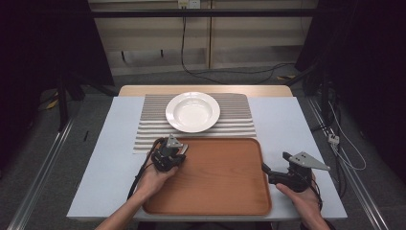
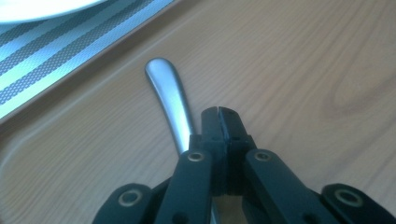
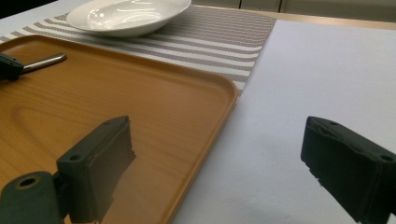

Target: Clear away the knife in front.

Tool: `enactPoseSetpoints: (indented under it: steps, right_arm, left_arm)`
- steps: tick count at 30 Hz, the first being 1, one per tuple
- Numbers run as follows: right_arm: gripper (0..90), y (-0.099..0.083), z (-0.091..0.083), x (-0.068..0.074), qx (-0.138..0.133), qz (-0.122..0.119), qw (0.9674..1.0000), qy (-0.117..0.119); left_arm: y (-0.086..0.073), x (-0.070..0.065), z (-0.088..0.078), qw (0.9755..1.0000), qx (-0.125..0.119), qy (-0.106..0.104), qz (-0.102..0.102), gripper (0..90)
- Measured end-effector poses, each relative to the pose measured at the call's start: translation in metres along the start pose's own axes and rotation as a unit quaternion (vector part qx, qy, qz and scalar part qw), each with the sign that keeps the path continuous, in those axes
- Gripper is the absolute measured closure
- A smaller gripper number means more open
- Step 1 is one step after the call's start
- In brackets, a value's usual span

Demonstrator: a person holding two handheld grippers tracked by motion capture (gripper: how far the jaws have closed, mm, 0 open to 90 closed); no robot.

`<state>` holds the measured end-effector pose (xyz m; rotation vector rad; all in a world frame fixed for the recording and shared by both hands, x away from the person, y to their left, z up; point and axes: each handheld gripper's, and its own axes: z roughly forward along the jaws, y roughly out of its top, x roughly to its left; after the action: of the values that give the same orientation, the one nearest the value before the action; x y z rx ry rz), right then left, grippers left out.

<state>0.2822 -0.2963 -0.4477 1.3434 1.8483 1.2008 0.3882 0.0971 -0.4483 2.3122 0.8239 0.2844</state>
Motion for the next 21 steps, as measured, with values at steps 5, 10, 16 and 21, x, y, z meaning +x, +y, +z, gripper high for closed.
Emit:
enactPoseSetpoints:
  steps: [5,10,16,21]
  right_arm:
    - [8.7,0.000,0.000,0.000,-0.001,0.000,1.0000,0.000]
    - [8.7,0.000,0.000,0.000,0.000,-0.001,1.0000,0.000]
    - [8.7,0.000,0.000,0.000,0.000,-0.001,1.0000,0.000]
    - [8.7,0.000,-0.001,0.000,-0.001,-0.001,1.0000,0.000]
  left_arm:
    - [-0.001,0.004,-0.002,1.0000,0.005,0.003,-0.002,90.0]
    - [-0.002,0.007,-0.003,0.9999,0.007,0.003,-0.015,90.0]
    - [-0.003,0.009,-0.007,0.9996,0.016,0.012,-0.018,90.0]
    - [-0.004,0.012,-0.009,0.9994,0.019,0.014,-0.024,90.0]
